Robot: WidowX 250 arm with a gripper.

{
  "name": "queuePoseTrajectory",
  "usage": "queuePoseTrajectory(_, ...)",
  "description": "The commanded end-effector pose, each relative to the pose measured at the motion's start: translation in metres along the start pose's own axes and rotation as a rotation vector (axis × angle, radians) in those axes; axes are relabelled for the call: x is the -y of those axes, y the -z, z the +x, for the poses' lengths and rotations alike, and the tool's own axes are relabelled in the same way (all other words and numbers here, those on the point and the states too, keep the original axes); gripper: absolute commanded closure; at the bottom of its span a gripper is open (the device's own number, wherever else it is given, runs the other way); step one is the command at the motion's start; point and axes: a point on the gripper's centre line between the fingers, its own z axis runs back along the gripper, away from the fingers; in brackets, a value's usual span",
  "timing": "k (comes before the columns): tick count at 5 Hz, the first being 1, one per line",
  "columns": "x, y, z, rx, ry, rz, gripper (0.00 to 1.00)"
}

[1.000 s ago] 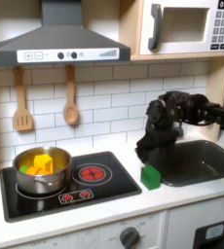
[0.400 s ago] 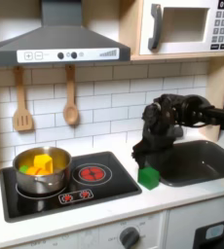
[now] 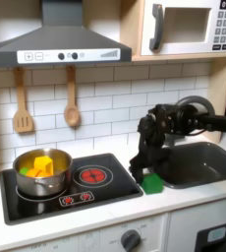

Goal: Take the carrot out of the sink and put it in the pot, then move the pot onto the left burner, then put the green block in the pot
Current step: 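Put the green block in the pot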

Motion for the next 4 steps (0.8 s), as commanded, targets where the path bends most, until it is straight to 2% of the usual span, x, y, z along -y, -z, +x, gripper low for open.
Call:
queuePoseTrajectory(1,0.0087,-0.0215,0.0141,0.097,-0.024,-0.025,0.00)
queuePoseTrajectory(2,0.0096,-0.0272,0.0153,0.118,-0.031,-0.028,0.00)
queuePoseTrajectory(3,0.0098,-0.0226,0.0077,0.092,-0.021,-0.029,0.00)
queuePoseTrajectory(4,0.0141,-0.0275,0.0070,0.096,0.010,-0.045,0.00)
